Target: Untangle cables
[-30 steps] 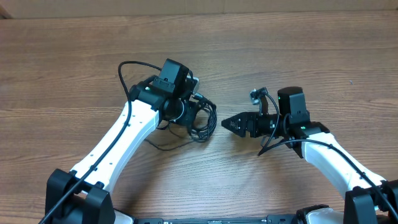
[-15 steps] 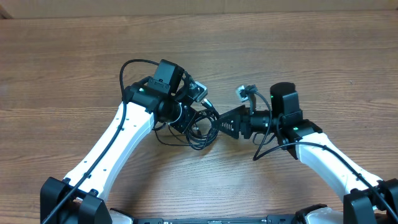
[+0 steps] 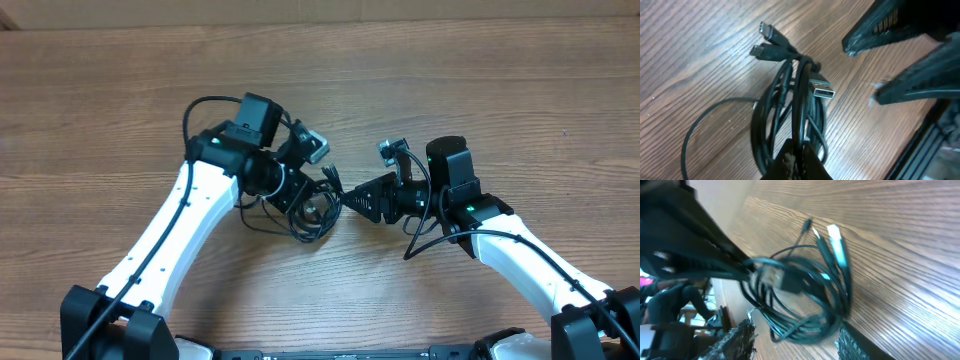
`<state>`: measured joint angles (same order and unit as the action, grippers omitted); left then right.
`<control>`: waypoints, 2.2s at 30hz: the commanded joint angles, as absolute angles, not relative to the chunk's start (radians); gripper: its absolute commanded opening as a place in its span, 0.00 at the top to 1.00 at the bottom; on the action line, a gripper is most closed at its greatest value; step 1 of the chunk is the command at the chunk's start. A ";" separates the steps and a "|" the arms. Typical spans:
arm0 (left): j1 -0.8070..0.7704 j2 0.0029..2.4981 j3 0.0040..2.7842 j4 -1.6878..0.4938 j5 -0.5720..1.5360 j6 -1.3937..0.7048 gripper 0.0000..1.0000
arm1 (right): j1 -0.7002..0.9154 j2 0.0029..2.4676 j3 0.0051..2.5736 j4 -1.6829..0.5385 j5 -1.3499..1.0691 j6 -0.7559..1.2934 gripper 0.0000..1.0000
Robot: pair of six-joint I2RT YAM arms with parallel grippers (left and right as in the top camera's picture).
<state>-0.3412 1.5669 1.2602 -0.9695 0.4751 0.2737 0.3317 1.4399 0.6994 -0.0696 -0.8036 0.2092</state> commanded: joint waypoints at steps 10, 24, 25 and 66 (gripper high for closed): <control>-0.280 1.577 1.277 -0.939 0.681 0.307 0.96 | 0.333 1.429 0.721 -0.191 -0.561 0.201 0.37; -0.298 1.873 1.277 -0.759 0.508 0.066 0.58 | 0.314 1.429 0.721 -0.194 -0.540 0.204 0.00; -0.295 1.880 1.277 -0.759 0.498 0.052 0.61 | 0.304 1.429 0.722 -0.194 -0.520 0.212 0.00; -0.450 2.003 1.280 -0.670 0.155 -0.513 0.96 | 0.227 1.429 0.722 -0.213 -0.464 0.212 0.00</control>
